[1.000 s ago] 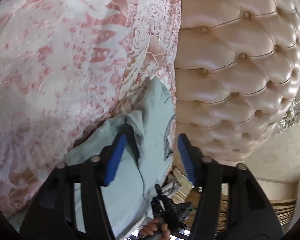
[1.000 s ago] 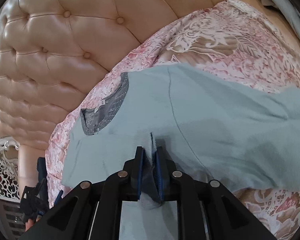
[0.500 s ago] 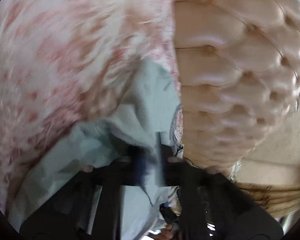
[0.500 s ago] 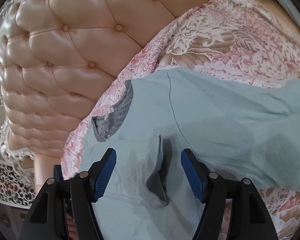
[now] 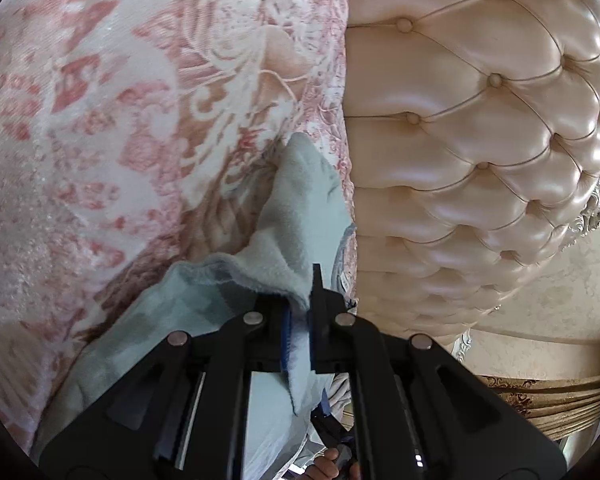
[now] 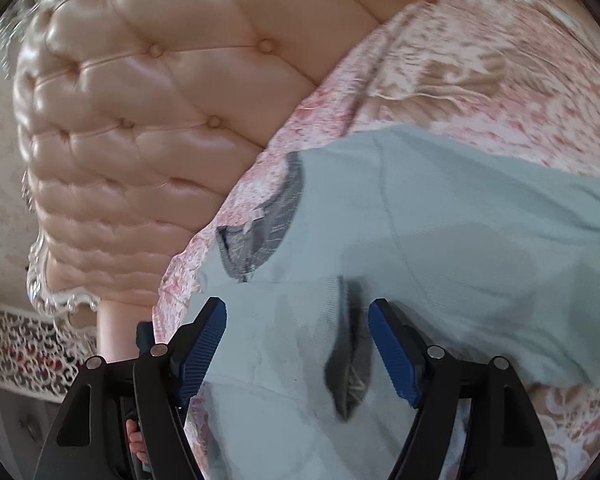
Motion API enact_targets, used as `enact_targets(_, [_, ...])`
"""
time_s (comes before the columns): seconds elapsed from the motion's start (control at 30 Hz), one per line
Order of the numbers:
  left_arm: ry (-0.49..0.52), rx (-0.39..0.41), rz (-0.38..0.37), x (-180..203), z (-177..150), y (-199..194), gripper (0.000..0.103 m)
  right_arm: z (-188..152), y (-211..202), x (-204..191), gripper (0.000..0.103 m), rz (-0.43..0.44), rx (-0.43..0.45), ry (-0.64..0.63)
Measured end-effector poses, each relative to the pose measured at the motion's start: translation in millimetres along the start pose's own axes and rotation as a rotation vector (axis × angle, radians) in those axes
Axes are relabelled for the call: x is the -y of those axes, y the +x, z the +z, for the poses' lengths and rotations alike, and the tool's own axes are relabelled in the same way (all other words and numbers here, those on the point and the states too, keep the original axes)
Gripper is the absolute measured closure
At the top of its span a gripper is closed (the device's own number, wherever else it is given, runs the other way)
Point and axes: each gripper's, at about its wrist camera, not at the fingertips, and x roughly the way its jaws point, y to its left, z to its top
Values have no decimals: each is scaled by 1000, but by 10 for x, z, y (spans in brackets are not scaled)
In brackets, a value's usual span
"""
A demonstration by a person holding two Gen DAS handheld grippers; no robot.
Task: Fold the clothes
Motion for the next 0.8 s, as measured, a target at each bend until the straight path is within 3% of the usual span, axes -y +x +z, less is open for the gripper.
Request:
enact_targets(0.37, [0, -11, -1, -73, 5, -18, 98, -136, 164, -290, 26, -114, 39, -260])
enact_targets(0.43, [-1, -9, -4, -76, 8, -21, 98, -171, 181, -343, 56, -129, 33, -313])
enact_targets(0.47, [-2, -8, -6, -77, 10, -23, 98, -180, 203, -388, 99, -116, 3, -338])
enact_targets(0.6, [5, -4, -28, -26, -5, -78, 98, -179, 37, -585, 98, -22, 51, -390])
enact_targets(0.7, [17, 15, -59, 59, -29, -177, 98, -151, -233, -796, 98, 179, 135, -414])
enact_targets(0.77, [44, 13, -15, 69, -39, -146, 98, -123, -320, -857, 98, 300, 150, -385])
enact_targets(0.8, [61, 10, 17, 69, -44, -115, 98, -105, -316, -843, 98, 319, 142, -367])
